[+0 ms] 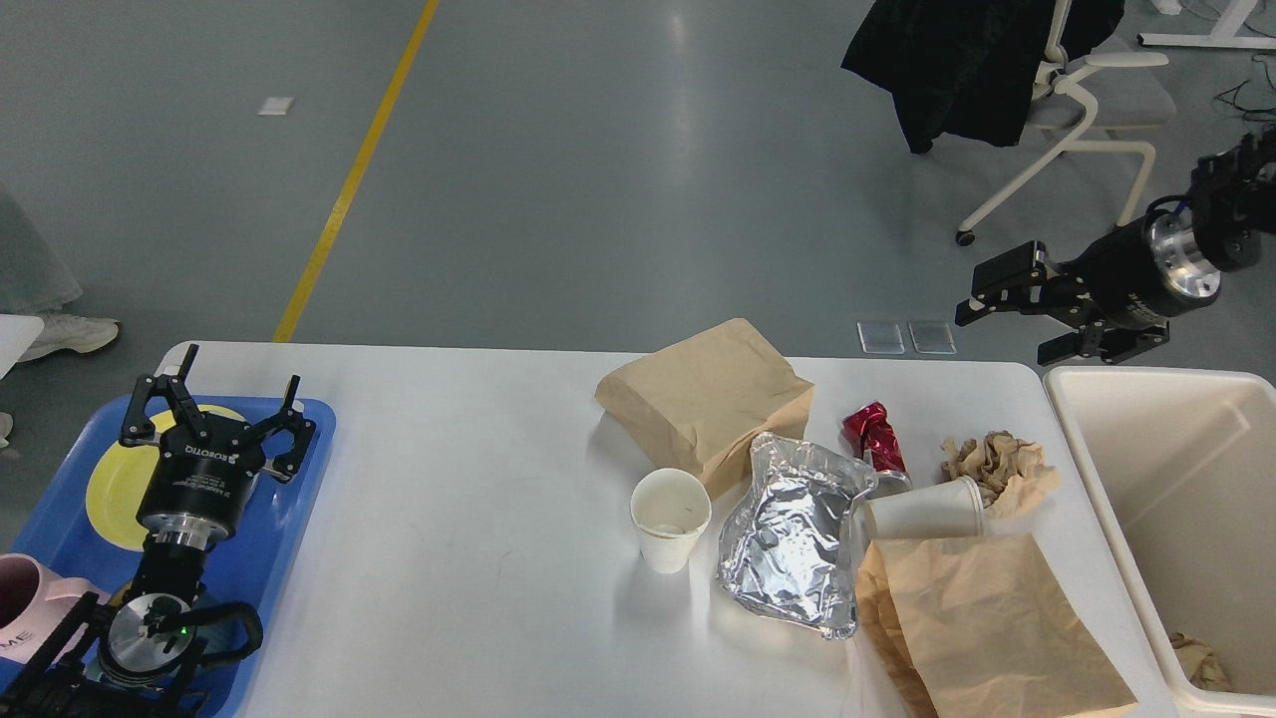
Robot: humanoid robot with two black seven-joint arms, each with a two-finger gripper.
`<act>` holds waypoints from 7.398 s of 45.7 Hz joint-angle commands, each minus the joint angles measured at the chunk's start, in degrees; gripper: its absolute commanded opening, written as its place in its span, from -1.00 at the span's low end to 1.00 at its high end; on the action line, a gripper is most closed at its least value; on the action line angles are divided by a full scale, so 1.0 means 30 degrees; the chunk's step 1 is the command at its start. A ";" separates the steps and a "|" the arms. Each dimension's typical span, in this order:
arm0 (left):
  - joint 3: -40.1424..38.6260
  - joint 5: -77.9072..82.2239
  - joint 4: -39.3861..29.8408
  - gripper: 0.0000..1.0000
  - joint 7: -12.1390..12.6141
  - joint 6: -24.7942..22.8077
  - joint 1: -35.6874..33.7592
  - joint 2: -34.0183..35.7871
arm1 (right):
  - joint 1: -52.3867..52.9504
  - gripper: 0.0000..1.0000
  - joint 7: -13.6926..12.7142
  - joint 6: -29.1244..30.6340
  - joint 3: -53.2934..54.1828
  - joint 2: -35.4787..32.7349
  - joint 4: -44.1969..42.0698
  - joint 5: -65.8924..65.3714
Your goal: Tidy desktop
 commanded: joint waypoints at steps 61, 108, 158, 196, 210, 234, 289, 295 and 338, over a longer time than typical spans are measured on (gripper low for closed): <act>-0.0018 0.0000 0.0000 0.93 0.0000 -0.0001 -0.0003 0.0001 | 0.4206 1.00 -0.8696 -0.2994 0.5050 0.2777 0.6294 0.5721; 0.0012 0.0000 -0.0029 0.93 0.0000 -0.0030 -0.0003 -0.0029 | -1.2500 1.00 -0.9633 -1.2081 1.3665 0.8138 -0.6748 0.5663; 0.0012 0.0000 -0.0029 0.93 0.0000 -0.0030 -0.0003 -0.0029 | -1.3322 -1.00 -1.1128 -1.1729 1.4046 0.9078 -0.9065 0.4930; 0.0012 0.0000 -0.0029 0.93 0.0000 -0.0030 0.0026 -0.0029 | 0.7707 -1.00 -1.1305 -0.5875 0.2419 0.2310 1.0004 0.4259; 0.0012 0.0000 0.0000 0.93 0.0000 -0.0030 0.0026 -0.0028 | 1.3101 -1.00 -0.6297 -0.4376 -0.4055 0.2252 1.4606 0.0682; 0.0012 0.0000 0.0000 0.93 0.0000 -0.0030 0.0026 0.0001 | 0.4236 -1.00 -0.6207 -0.7510 -0.6406 -0.6592 0.6384 -0.0666; 0.0012 0.0000 0.0000 0.93 0.0000 -0.0030 -0.0003 0.0001 | -2.6974 -1.00 -0.6880 -1.4864 1.1233 -0.0502 -1.7327 -0.0344; 0.0012 0.0000 0.0000 0.93 0.0000 -0.0001 -0.0003 0.0001 | -2.6945 0.45 -0.6763 -1.5127 1.1204 -0.0269 -1.7385 -0.0344; 0.0012 0.0000 -0.0029 0.93 0.0030 -0.0030 -0.0003 0.0001 | -0.8295 1.00 -0.9545 -0.9743 0.3888 -0.6450 0.0069 -0.6232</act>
